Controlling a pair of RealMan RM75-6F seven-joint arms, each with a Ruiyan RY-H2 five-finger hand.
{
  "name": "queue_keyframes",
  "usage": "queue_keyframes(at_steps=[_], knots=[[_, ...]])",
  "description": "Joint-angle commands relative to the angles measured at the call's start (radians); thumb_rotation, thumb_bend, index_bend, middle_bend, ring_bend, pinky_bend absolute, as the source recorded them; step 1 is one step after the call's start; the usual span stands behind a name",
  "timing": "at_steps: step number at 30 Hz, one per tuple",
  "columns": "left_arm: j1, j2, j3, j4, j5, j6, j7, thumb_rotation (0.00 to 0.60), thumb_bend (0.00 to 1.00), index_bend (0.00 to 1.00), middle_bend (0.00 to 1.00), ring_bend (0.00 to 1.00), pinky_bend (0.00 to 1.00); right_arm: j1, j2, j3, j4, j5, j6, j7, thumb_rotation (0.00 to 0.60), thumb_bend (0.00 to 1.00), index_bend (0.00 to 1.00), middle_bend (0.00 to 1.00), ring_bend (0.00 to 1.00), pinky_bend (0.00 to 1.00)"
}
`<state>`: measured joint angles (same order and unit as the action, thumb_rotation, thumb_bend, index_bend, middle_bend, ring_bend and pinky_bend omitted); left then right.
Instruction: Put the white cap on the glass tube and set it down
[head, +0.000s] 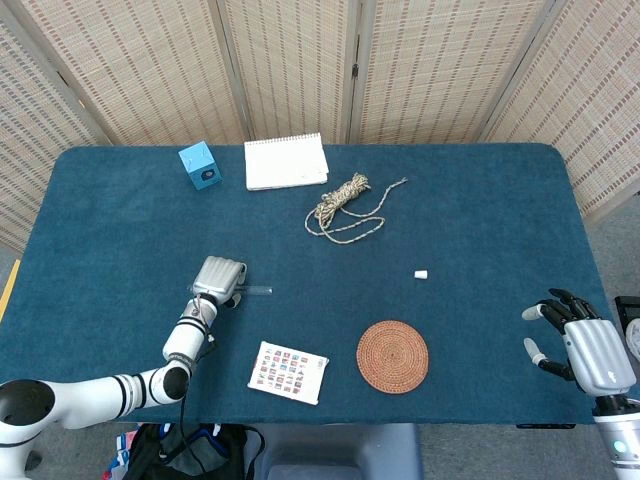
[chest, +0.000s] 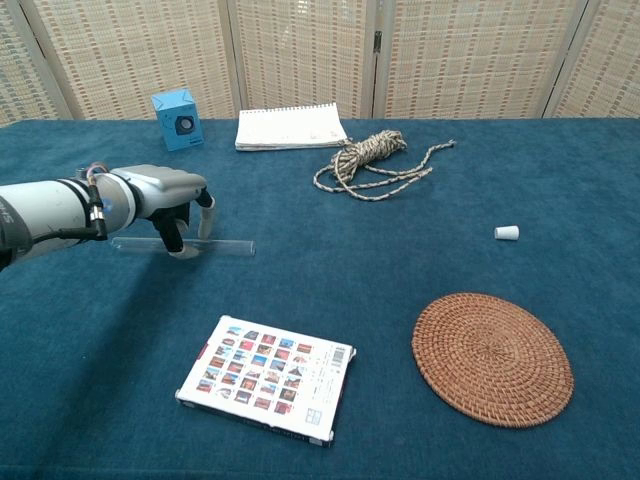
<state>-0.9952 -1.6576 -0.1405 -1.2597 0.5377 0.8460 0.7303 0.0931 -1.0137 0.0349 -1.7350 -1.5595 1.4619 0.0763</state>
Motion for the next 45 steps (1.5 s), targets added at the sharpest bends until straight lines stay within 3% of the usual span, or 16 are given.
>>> queue_keyframes(at_steps=[1,18,33,45], knots=[[-0.001,0.0,0.003,0.002,-0.003,-0.001,0.001,0.6,0.31,0.45,0.92,0.96,1.0,0.0,0.0,0.0,0.0,0.0,0.0,0.0,0.6,0.33,0.4,0.37,0.17,0.22],[-0.006,0.002,0.009,0.006,-0.029,-0.014,-0.01,0.6,0.31,0.46,0.92,0.96,1.0,-0.002,-0.001,0.0,0.003,0.001,0.002,0.004,0.6,0.33,0.4,0.37,0.17,0.22],[0.007,0.006,0.017,0.016,0.0,-0.008,-0.043,0.6,0.39,0.53,0.95,0.98,1.0,-0.001,-0.001,0.001,0.002,-0.003,0.002,0.002,0.6,0.33,0.4,0.37,0.17,0.22],[0.068,0.064,0.009,-0.042,0.161,0.031,-0.176,0.6,0.41,0.56,0.97,0.99,1.0,0.001,-0.002,0.011,-0.003,0.002,0.009,-0.01,0.6,0.33,0.4,0.38,0.17,0.22]])
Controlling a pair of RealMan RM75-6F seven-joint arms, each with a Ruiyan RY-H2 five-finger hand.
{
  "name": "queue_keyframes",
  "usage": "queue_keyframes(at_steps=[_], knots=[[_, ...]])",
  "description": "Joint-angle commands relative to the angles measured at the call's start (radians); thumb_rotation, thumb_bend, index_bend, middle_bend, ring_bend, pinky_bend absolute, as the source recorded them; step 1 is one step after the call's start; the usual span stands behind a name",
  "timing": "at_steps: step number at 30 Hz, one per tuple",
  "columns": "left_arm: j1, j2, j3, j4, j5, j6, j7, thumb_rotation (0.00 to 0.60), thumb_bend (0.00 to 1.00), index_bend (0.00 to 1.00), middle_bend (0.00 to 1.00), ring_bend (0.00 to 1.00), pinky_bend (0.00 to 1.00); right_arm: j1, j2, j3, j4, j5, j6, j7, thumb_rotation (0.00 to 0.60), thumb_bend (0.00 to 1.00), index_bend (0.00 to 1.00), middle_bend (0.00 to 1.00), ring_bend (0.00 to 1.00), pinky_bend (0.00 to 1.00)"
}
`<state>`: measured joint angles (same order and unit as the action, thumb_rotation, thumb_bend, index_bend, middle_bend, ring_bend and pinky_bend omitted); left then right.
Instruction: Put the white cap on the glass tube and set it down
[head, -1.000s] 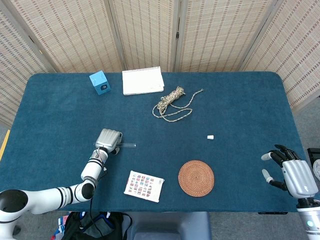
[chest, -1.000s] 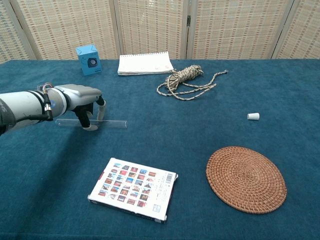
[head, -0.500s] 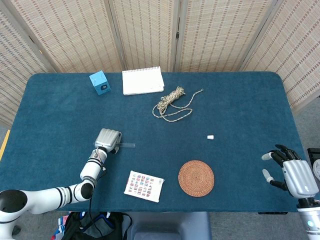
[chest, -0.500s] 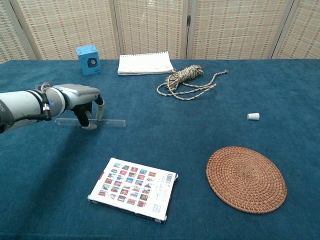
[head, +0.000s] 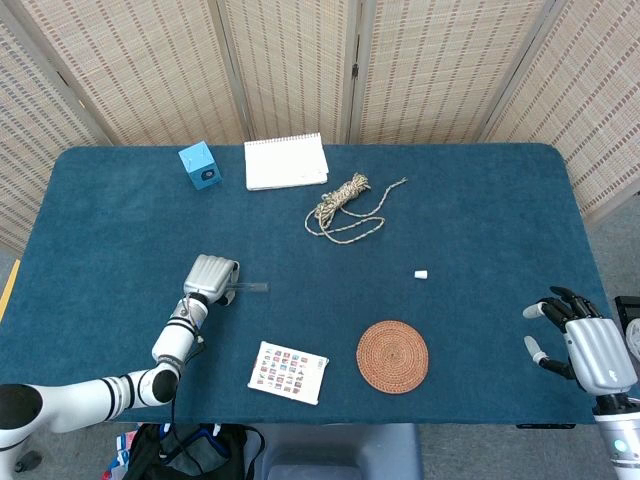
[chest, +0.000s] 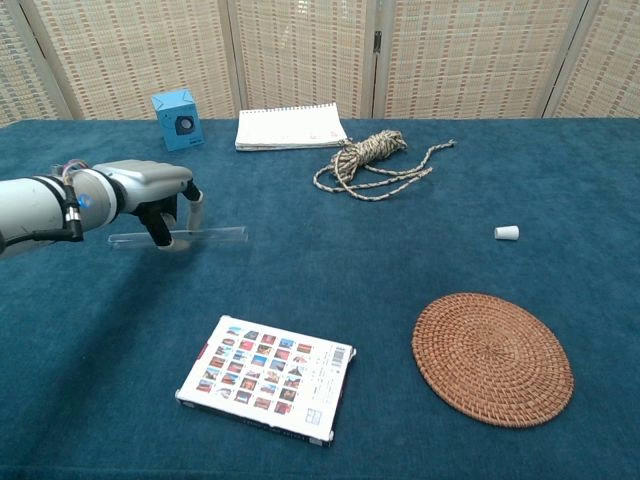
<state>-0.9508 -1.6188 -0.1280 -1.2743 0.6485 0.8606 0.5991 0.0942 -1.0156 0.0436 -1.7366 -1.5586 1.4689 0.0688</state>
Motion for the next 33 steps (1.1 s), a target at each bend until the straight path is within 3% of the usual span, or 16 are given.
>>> queue_keyframes(at_steps=[1,8,15,22,26,33], knots=[[0.033,0.037,-0.003,-0.039,0.073,0.023,-0.062,0.6,0.41,0.56,0.97,0.99,1.0,0.001,0.0,0.005,-0.002,0.002,0.005,-0.005,0.6,0.33,0.4,0.38,0.17,0.22],[0.081,0.112,-0.001,-0.132,0.204,0.081,-0.139,0.6,0.41,0.56,0.97,0.99,1.0,0.024,0.006,0.03,-0.028,0.018,-0.011,-0.062,0.6,0.34,0.4,0.46,0.29,0.32],[0.128,0.181,0.016,-0.243,0.334,0.15,-0.176,0.6,0.41,0.56,0.97,0.99,1.0,0.123,0.049,0.072,-0.111,0.111,-0.177,-0.139,0.6,0.44,0.4,0.71,0.67,0.63],[0.155,0.229,0.021,-0.337,0.393,0.188,-0.175,0.6,0.41,0.56,0.97,0.99,1.0,0.276,0.047,0.114,-0.127,0.262,-0.427,-0.205,0.6,0.59,0.39,0.88,0.92,0.85],[0.165,0.246,0.019,-0.374,0.41,0.202,-0.167,0.6,0.41,0.56,0.97,0.99,1.0,0.351,0.012,0.132,-0.097,0.352,-0.533,-0.225,0.6,0.72,0.37,0.96,1.0,0.94],[0.174,0.259,0.021,-0.412,0.411,0.203,-0.141,0.6,0.41,0.56,0.97,0.99,1.0,0.466,-0.059,0.123,-0.013,0.526,-0.684,-0.294,0.6,0.87,0.3,1.0,1.0,0.99]])
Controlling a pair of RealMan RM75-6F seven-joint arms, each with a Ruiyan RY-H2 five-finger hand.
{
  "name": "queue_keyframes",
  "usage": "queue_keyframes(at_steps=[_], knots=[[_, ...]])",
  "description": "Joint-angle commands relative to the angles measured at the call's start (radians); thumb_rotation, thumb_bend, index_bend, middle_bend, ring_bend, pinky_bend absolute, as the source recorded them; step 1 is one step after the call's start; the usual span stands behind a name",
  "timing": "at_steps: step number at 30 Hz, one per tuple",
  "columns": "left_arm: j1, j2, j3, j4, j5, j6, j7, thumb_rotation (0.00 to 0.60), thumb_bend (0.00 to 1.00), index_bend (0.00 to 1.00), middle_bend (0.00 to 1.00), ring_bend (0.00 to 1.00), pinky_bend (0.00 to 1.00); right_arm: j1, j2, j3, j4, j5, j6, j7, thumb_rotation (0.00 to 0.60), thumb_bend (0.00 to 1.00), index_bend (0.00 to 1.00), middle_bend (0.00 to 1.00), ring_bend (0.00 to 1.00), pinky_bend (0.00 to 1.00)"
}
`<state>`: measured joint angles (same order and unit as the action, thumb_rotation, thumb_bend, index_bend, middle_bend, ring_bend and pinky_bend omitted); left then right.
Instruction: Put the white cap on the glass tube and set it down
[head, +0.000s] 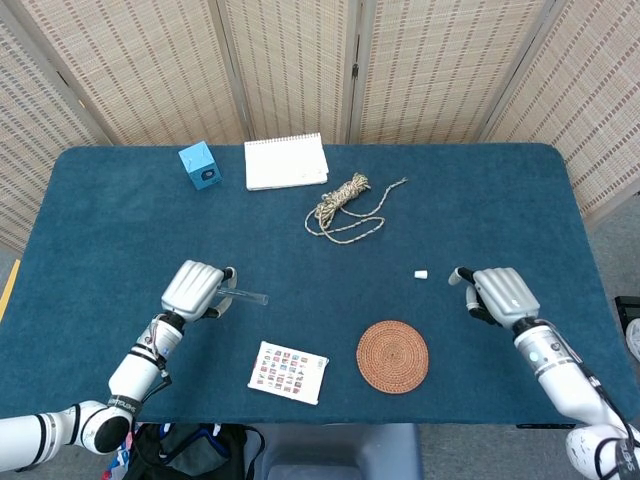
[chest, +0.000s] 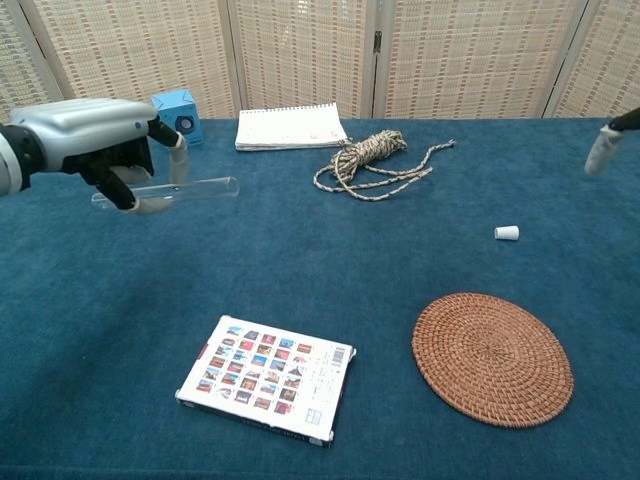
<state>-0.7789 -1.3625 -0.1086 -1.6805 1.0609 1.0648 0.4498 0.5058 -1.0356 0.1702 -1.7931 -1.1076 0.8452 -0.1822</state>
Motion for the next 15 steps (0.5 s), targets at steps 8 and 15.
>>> queue_keyframes(at_steps=[8,15], knots=[[0.008,0.006,0.003,-0.024,-0.012,-0.01,0.028,0.6,0.41,0.55,0.97,0.99,1.0,0.156,-0.126,-0.037,0.163,0.257,-0.154,-0.106,0.6,0.97,0.23,1.0,1.0,1.0],[0.011,0.003,0.005,-0.024,-0.014,-0.019,0.031,0.6,0.41,0.55,0.97,0.99,1.0,0.238,-0.206,-0.077,0.281,0.401,-0.209,-0.147,0.6,0.97,0.22,1.0,1.0,1.0]])
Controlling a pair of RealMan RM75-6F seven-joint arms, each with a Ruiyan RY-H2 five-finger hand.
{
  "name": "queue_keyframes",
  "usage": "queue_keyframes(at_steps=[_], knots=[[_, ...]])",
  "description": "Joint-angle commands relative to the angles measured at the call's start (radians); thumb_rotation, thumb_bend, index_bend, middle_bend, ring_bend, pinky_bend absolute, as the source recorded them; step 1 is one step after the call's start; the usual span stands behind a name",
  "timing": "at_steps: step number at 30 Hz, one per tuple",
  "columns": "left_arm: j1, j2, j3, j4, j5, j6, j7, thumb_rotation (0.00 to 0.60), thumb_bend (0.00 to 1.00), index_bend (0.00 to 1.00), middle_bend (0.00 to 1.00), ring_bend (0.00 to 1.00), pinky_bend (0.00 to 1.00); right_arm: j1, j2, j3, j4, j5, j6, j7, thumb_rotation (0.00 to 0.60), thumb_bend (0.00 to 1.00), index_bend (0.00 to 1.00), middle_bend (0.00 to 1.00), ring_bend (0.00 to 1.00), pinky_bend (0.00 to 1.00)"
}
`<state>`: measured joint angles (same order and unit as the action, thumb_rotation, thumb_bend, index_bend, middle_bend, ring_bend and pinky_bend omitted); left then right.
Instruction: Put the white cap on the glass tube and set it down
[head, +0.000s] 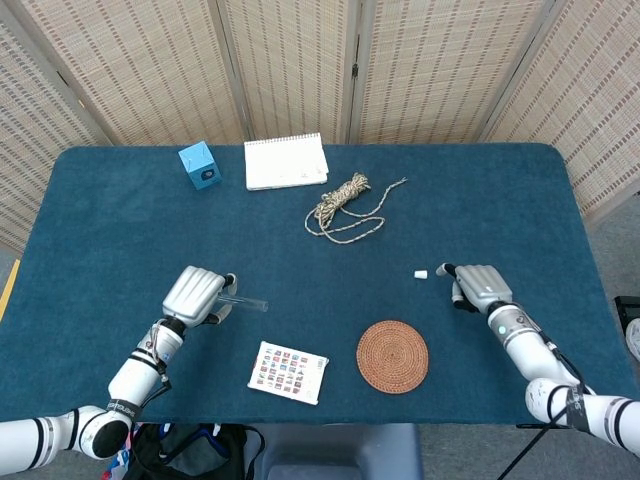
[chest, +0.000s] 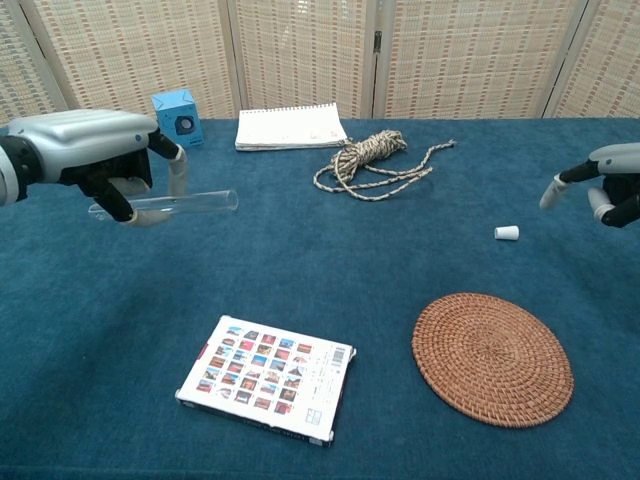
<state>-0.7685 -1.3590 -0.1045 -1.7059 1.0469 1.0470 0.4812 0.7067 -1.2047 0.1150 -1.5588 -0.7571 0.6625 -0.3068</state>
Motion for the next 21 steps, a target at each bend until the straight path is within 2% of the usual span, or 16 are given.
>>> queue_keyframes(at_steps=[1,10,21], knots=[[0.001,-0.001,0.001,0.002,0.0,-0.003,-0.001,0.6,0.41,0.55,0.97,0.99,1.0,0.046,-0.046,-0.027,0.059,0.064,-0.032,-0.026,0.6,0.97,0.22,1.0,1.0,1.0],[0.005,-0.005,0.001,0.01,-0.002,-0.012,0.001,0.6,0.41,0.55,0.97,0.99,1.0,0.115,-0.118,-0.074,0.163,0.163,-0.078,-0.041,0.6,0.97,0.22,1.0,1.0,1.0],[0.01,-0.009,0.003,0.015,0.0,-0.019,0.001,0.6,0.41,0.55,0.97,0.99,1.0,0.144,-0.156,-0.098,0.214,0.168,-0.081,-0.023,0.6,0.97,0.22,1.0,1.0,1.0]])
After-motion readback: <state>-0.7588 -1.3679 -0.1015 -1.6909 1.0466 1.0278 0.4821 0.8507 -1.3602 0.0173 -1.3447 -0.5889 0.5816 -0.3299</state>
